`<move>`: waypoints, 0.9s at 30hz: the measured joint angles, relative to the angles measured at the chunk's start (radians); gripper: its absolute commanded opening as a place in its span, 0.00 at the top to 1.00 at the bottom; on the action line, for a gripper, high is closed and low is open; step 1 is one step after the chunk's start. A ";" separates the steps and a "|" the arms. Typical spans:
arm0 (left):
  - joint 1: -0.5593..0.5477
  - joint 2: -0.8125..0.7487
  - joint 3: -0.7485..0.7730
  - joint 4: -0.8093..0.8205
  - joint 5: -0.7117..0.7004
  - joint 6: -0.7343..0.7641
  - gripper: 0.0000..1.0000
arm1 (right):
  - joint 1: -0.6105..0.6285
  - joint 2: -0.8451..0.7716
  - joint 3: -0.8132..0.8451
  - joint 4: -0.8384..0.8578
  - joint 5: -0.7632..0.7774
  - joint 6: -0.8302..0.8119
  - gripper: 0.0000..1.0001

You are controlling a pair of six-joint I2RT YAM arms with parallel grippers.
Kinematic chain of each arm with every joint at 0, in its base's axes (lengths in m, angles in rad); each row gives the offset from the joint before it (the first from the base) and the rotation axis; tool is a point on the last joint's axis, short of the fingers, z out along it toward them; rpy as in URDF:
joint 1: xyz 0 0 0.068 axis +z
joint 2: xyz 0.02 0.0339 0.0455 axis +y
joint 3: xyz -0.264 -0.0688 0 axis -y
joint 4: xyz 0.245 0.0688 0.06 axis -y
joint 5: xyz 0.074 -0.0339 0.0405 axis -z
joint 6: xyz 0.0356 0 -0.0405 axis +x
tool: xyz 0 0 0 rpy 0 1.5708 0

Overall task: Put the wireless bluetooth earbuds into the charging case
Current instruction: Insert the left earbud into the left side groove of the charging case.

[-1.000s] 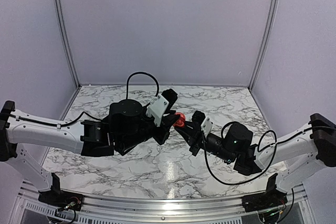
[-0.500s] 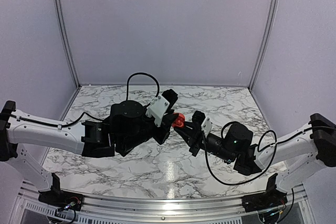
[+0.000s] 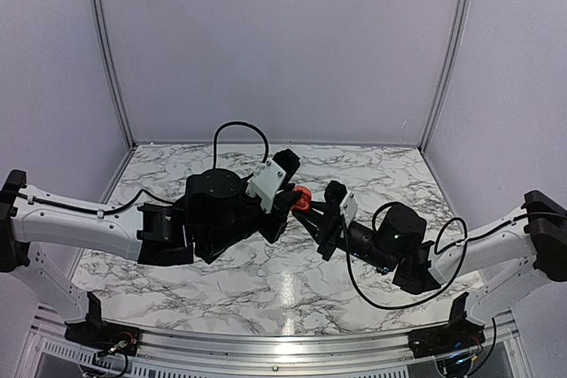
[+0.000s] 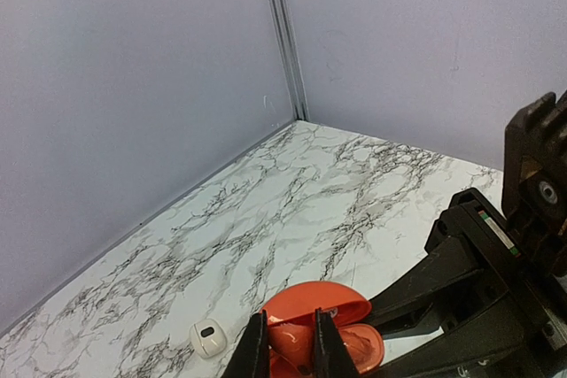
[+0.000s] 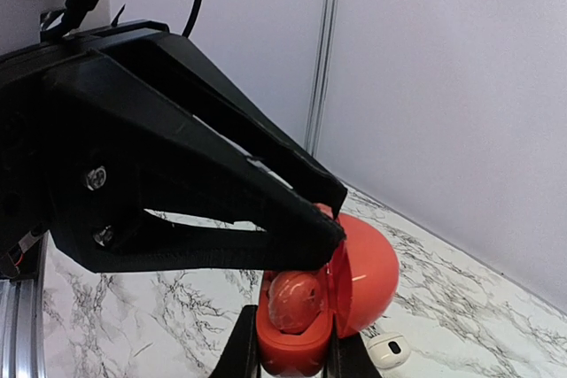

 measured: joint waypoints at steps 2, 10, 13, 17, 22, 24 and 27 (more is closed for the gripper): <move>0.000 0.000 0.000 0.000 -0.002 -0.003 0.87 | 0.000 0.000 0.002 -0.002 0.005 0.002 1.00; 0.000 0.000 0.000 0.002 -0.018 -0.019 0.69 | 0.000 0.000 0.002 -0.003 0.003 0.001 1.00; 0.000 -0.002 0.001 0.001 -0.028 -0.021 0.67 | 0.000 0.000 0.002 -0.004 0.003 0.001 1.00; -0.001 -0.008 0.002 0.000 -0.025 -0.021 0.64 | 0.000 -0.002 0.002 -0.002 0.003 0.001 1.00; -0.006 -0.018 0.002 -0.007 0.002 -0.024 0.56 | 0.000 -0.002 0.002 0.000 0.003 0.001 1.00; -0.008 -0.032 0.002 -0.016 0.014 -0.024 0.52 | 0.000 -0.002 0.002 0.000 0.003 0.001 1.00; -0.009 -0.075 0.000 -0.021 0.024 -0.028 0.47 | 0.000 -0.003 0.002 -0.001 -0.001 0.000 1.00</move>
